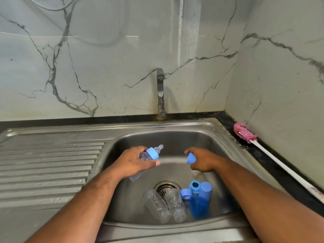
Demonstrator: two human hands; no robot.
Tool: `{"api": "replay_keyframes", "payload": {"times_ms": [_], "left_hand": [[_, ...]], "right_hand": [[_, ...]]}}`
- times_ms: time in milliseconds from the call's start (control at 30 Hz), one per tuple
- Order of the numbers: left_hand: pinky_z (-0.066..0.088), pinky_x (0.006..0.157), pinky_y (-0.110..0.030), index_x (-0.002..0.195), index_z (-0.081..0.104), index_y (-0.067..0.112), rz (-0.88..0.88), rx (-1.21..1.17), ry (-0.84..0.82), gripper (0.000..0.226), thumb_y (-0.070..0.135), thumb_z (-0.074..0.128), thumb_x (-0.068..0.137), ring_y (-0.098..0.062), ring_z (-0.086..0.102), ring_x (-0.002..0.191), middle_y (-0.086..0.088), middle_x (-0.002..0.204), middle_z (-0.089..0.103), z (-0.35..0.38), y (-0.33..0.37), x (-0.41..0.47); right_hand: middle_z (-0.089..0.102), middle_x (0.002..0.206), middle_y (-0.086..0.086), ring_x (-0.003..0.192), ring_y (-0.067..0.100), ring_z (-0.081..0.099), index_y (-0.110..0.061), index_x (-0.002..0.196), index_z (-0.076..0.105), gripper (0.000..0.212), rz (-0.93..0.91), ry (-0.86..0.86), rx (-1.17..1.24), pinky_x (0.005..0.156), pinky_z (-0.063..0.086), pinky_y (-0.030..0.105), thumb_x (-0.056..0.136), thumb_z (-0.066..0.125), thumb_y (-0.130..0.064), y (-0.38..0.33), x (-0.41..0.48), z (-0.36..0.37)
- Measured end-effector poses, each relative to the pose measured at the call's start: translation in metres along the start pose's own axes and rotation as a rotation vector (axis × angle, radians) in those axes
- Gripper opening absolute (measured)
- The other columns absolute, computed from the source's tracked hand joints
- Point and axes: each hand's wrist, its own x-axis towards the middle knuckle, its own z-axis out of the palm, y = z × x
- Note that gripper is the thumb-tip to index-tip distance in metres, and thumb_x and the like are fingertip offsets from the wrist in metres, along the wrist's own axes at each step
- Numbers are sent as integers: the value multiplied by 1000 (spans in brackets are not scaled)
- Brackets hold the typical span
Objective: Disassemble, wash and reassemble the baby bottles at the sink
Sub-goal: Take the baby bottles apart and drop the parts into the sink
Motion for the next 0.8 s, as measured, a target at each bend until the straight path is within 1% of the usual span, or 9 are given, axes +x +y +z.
{"api": "replay_keyframes", "payload": {"times_ms": [133,233,333,433,500,567,667,733,800], "left_hand": [[48,71,-23,101,66,31,-3,0,-24,47,62,83,70,-9,64,85,8,93,67,4,-1,1],[50,73,-24,102,66,31,1,-4,-26,52,64,84,66,-11,66,89,8,96,68,4,0,0],[48,73,-23,105,65,31,-3,-28,-21,58,64,85,63,-10,66,91,9,99,68,3,2,-1],[51,79,-22,114,64,34,22,-40,-9,67,63,88,59,-5,65,96,12,106,69,2,7,-3],[54,91,-24,125,61,34,62,-39,5,79,60,90,57,-1,65,103,15,115,68,3,13,-4],[51,100,-26,141,50,34,105,6,13,99,61,91,55,-1,62,113,17,128,63,5,22,-6],[55,95,-33,149,32,45,231,197,37,109,67,87,58,-3,64,107,17,124,65,10,38,-10],[53,94,-32,156,19,44,286,374,86,112,65,83,66,-8,63,111,15,127,64,13,46,-12],[49,98,-31,160,7,39,304,473,124,120,64,81,69,-10,58,122,11,139,58,14,49,-12]], "right_hand": [[48,152,8,138,25,47,-20,155,38,74,31,20,-144,110,40,30,88,70,-19,7,9,-1],[48,151,8,141,28,42,-25,149,47,65,32,209,-128,115,38,37,88,68,-24,11,15,-8],[57,134,4,125,22,54,-24,138,59,46,-61,427,75,107,45,38,93,68,-31,-2,9,-14],[61,120,-1,103,13,59,-24,132,63,43,-136,520,269,93,49,30,96,64,-47,-28,-6,-16],[64,117,-4,98,8,60,-25,132,62,51,-162,476,407,86,49,27,94,58,-60,-47,-18,-16],[68,113,-7,95,9,65,-29,133,59,60,-148,325,532,75,55,28,92,49,-72,-62,-30,-13],[77,89,3,70,20,73,-26,120,59,66,-68,83,609,52,52,28,90,38,-81,-75,-41,-7],[77,79,12,58,24,69,-16,109,64,74,-33,-63,669,49,44,27,91,33,-81,-78,-44,-7],[76,77,17,53,22,64,-6,101,70,77,-35,-130,747,47,40,25,95,36,-75,-77,-44,-8]]}}
